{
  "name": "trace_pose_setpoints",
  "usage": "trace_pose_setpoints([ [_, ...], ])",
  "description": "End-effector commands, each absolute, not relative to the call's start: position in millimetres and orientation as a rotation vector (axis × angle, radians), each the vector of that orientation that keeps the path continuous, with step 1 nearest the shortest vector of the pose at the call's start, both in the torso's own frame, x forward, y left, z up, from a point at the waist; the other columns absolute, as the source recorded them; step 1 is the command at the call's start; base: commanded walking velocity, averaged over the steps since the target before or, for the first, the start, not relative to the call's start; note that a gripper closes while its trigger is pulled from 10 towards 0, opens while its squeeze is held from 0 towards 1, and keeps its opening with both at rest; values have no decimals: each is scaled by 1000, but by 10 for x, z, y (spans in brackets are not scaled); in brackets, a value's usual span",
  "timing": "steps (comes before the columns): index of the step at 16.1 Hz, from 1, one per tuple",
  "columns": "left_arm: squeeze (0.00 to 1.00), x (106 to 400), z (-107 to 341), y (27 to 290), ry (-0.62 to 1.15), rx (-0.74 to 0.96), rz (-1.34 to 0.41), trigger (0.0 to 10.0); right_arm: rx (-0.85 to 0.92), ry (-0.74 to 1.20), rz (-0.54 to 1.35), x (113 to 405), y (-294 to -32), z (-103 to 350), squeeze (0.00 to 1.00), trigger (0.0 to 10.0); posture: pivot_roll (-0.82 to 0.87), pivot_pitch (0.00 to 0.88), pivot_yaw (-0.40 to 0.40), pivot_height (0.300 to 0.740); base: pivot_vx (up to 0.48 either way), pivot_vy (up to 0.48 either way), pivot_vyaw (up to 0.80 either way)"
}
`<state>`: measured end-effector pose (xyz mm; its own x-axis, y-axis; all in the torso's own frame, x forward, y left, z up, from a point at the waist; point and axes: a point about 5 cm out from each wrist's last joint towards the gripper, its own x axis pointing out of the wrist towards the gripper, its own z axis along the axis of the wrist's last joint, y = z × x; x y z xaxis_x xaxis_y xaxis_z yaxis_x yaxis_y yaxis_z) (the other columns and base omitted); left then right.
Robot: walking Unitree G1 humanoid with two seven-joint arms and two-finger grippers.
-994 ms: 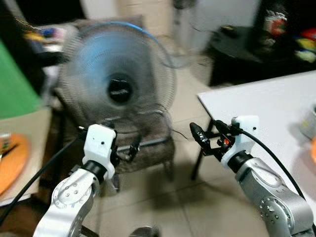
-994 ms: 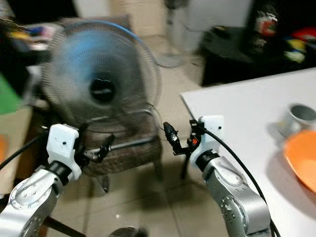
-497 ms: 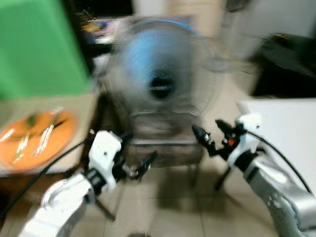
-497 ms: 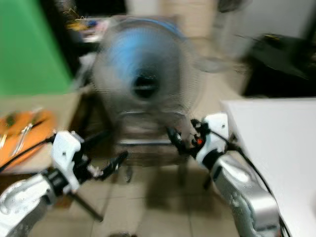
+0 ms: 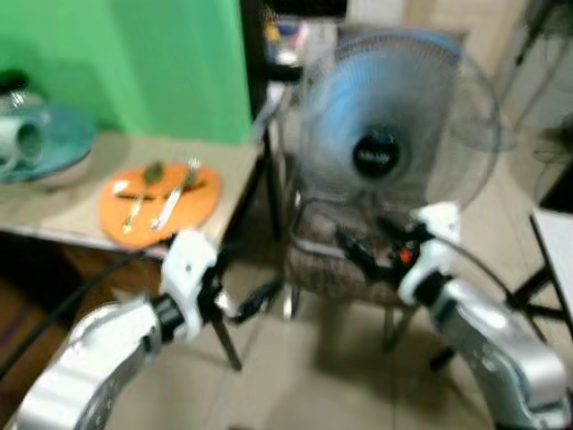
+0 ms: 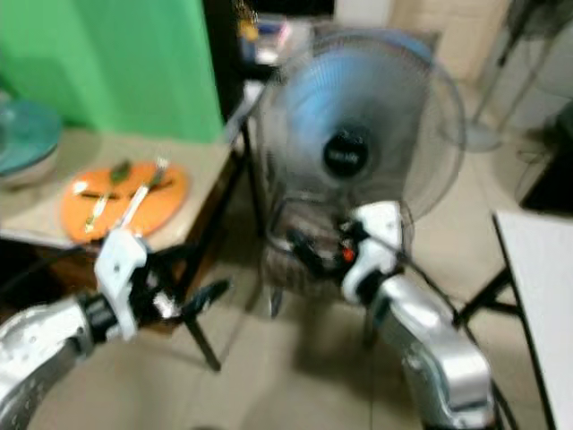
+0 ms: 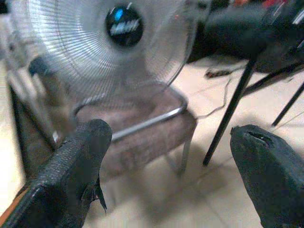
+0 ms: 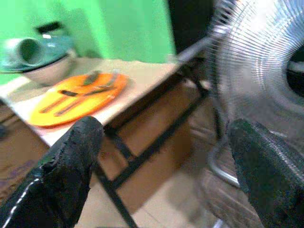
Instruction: Setting the table
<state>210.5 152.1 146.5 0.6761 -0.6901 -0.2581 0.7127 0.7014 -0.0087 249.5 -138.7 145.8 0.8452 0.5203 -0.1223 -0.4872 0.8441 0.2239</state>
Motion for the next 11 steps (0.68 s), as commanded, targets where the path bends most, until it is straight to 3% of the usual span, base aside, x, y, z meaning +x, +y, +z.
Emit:
trace_pose_setpoints([
  [1,0,2102,1477,1495,235,95,-797,10000,174,168,521,2503,-1448,1497,1000,10000,80,0,37,740,0,0,800],
  [3,0,2119,1451,1510,203,106,-695,10000,168,175,509,2486,-1468,1481,1000,10000,76,0,40,740,0,0,800],
  [7,0,2178,1516,1645,109,123,-356,10000,161,184,278,2539,-1574,1398,1000,10000,81,0,41,740,0,0,0],
  [8,0,2178,1530,1651,99,123,-332,10000,174,184,242,2547,-1584,1383,365,10000,88,0,34,740,0,0,0],
  [9,0,2205,1526,1665,94,137,-272,10000,189,184,125,2582,-1637,1340,0,10000,95,0,26,740,0,0,0],
  [11,0,2272,1475,1668,104,154,-227,10000,224,174,74,2607,-1647,1337,0,10000,98,0,23,740,0,182,0],
])
